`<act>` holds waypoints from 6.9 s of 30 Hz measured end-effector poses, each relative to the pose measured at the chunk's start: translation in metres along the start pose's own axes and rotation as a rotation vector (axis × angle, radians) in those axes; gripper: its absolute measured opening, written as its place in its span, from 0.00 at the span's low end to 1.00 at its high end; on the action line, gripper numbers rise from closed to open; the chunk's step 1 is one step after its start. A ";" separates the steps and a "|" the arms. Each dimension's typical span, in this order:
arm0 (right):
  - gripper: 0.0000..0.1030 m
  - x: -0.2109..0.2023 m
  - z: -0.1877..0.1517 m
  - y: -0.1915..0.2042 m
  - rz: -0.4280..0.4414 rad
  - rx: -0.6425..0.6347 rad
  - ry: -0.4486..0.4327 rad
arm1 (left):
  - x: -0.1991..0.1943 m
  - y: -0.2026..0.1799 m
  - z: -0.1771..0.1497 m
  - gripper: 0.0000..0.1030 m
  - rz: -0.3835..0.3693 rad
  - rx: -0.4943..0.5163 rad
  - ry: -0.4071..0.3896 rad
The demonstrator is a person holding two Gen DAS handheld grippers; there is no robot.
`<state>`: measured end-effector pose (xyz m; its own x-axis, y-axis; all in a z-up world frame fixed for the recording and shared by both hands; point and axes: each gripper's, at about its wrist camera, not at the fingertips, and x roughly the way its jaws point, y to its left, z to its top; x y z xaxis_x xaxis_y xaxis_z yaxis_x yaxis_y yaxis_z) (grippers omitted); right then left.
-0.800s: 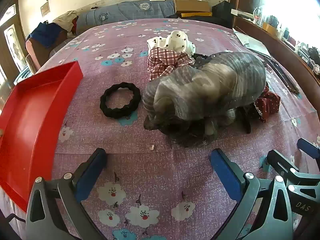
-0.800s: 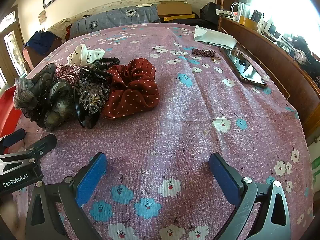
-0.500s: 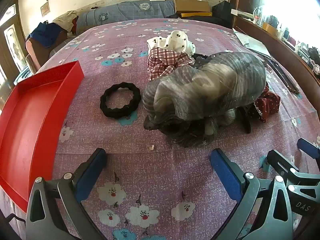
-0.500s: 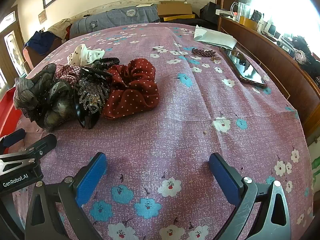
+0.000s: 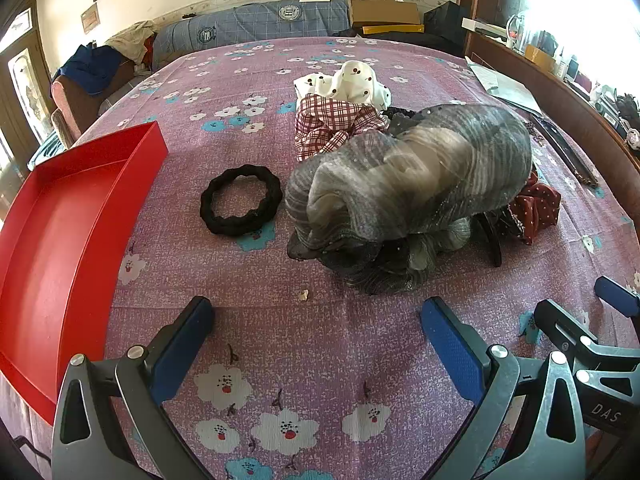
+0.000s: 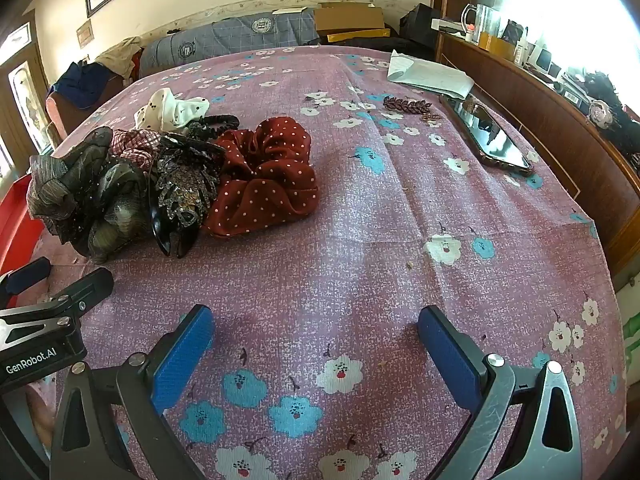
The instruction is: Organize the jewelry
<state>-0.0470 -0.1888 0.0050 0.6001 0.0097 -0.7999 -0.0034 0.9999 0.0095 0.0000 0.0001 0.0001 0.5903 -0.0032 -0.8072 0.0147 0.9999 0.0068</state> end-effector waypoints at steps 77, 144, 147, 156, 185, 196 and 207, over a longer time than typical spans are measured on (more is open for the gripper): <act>0.99 -0.209 0.020 0.110 -0.108 0.300 -0.059 | -0.199 0.163 0.032 1.00 -0.047 0.007 0.014; 0.11 0.052 0.116 -0.018 0.299 0.234 0.200 | -0.027 0.014 0.090 0.14 -0.294 -0.023 0.254; 0.09 0.035 0.116 -0.021 0.289 0.238 0.171 | -0.048 0.026 0.090 0.14 -0.316 -0.059 0.233; 0.08 -0.032 0.121 -0.032 0.300 0.315 0.074 | -0.115 0.085 0.088 0.15 -0.332 -0.118 0.153; 0.09 0.006 0.150 0.289 0.540 0.031 0.209 | -0.036 0.349 0.104 0.15 0.004 -0.207 0.183; 0.12 0.062 0.148 0.321 0.444 0.006 0.275 | -0.015 0.375 0.110 0.24 0.024 -0.234 0.181; 0.51 0.059 0.152 0.318 0.420 0.003 0.240 | -0.049 0.367 0.112 0.45 0.031 -0.248 0.153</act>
<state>0.1088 0.1289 0.0525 0.3455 0.4134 -0.8425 -0.2038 0.9094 0.3627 0.0669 0.3659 0.1086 0.4584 0.0111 -0.8887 -0.2102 0.9729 -0.0963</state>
